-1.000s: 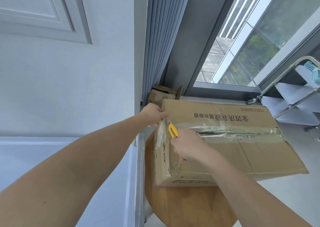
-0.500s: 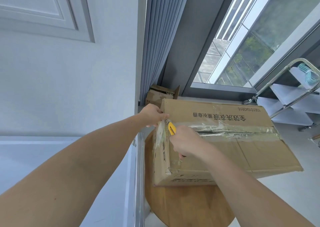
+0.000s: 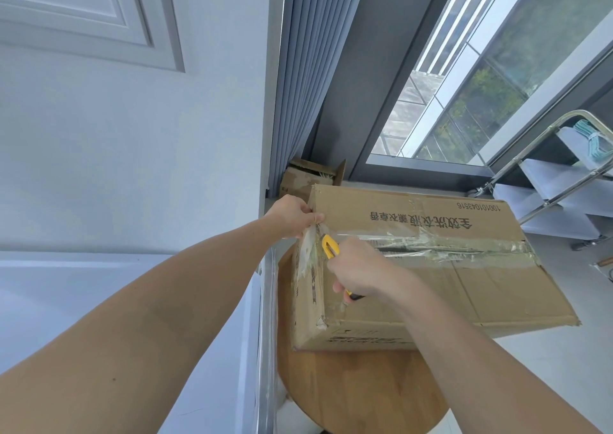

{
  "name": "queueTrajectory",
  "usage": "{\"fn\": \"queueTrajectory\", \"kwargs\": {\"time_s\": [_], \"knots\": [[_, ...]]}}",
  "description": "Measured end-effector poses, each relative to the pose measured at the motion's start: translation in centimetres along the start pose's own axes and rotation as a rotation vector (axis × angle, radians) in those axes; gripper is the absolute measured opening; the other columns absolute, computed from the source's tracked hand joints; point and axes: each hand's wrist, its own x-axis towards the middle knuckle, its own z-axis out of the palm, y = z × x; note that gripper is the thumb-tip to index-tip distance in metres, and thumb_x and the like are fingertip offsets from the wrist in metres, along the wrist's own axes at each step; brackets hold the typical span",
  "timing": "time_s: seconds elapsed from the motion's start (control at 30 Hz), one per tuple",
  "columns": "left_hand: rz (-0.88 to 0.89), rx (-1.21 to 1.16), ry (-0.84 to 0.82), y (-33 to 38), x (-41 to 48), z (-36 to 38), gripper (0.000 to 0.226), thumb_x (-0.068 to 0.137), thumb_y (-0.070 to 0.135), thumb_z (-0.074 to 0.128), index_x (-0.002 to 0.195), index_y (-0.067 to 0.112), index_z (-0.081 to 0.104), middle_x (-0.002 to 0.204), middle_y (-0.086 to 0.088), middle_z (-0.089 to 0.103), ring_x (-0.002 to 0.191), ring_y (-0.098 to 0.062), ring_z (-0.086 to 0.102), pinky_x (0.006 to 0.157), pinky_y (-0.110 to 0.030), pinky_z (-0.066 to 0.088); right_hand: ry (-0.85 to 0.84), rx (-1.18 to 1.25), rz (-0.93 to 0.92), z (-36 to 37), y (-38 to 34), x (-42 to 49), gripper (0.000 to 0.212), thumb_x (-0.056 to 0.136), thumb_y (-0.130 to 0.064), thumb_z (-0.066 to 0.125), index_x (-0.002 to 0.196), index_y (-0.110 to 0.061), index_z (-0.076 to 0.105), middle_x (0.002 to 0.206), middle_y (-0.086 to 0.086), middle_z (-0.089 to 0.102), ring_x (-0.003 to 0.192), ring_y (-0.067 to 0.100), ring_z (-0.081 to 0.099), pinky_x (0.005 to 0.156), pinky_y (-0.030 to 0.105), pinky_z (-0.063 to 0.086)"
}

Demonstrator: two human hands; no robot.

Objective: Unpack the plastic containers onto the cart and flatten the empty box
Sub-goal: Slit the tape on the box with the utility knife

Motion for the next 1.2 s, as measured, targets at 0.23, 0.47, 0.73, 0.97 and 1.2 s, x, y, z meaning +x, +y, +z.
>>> {"fn": "queueTrajectory", "kwargs": {"time_s": [0.23, 0.47, 0.73, 0.97, 1.2], "knots": [[0.001, 0.003, 0.012, -0.2, 0.0, 0.1, 0.041, 0.089, 0.05, 0.067, 0.1, 0.01, 0.07, 0.097, -0.01, 0.072, 0.085, -0.022, 0.071, 0.069, -0.028, 0.05, -0.012, -0.044, -0.012, 0.1, 0.0, -0.5, 0.031, 0.1, -0.008, 0.042, 0.069, -0.01, 0.041, 0.067, 0.008, 0.052, 0.05, 0.016, 0.051, 0.042, 0.022, 0.04], [-0.002, -0.011, 0.028, 0.0, -0.3, 0.3, 0.036, 0.09, 0.049, 0.066, 0.097, 0.014, 0.068, 0.096, -0.008, 0.071, 0.084, -0.021, 0.07, 0.06, -0.023, 0.045, -0.042, -0.039, -0.005, -0.1, 0.3, -1.3, 0.03, 0.099, -0.008, 0.044, 0.069, -0.01, 0.041, 0.066, 0.007, 0.052, 0.049, 0.015, 0.051, 0.041, 0.02, 0.041], [-0.004, -0.012, 0.044, 0.0, -0.4, 0.4, 0.042, 0.09, 0.049, 0.066, 0.11, 0.012, 0.069, 0.091, -0.002, 0.068, 0.083, -0.018, 0.07, 0.061, -0.024, 0.047, -0.081, -0.063, 0.007, -0.1, 0.9, -1.8, 0.028, 0.098, -0.011, 0.045, 0.07, -0.011, 0.044, 0.065, 0.005, 0.056, 0.046, 0.012, 0.054, 0.038, 0.018, 0.041], [-0.03, -0.037, 0.062, 0.0, -0.2, 0.5, 0.055, 0.088, 0.053, 0.067, 0.125, 0.012, 0.064, 0.097, -0.006, 0.072, 0.084, -0.02, 0.071, 0.071, -0.032, 0.056, -0.043, 0.185, 0.018, -1.5, 1.1, -2.1, 0.013, 0.095, -0.001, 0.04, 0.083, -0.005, 0.044, 0.069, 0.016, 0.065, 0.034, 0.018, 0.047, 0.037, 0.015, 0.032], [-0.057, -0.052, 0.059, 0.0, -0.5, 0.6, 0.053, 0.086, 0.054, 0.069, 0.121, 0.013, 0.067, 0.095, -0.006, 0.073, 0.084, -0.02, 0.071, 0.062, -0.028, 0.05, -0.064, 0.08, -0.02, -1.0, 0.5, -0.4, 0.025, 0.098, -0.001, 0.039, 0.074, -0.007, 0.044, 0.075, 0.014, 0.063, 0.045, 0.022, 0.051, 0.049, 0.024, 0.041]]}}
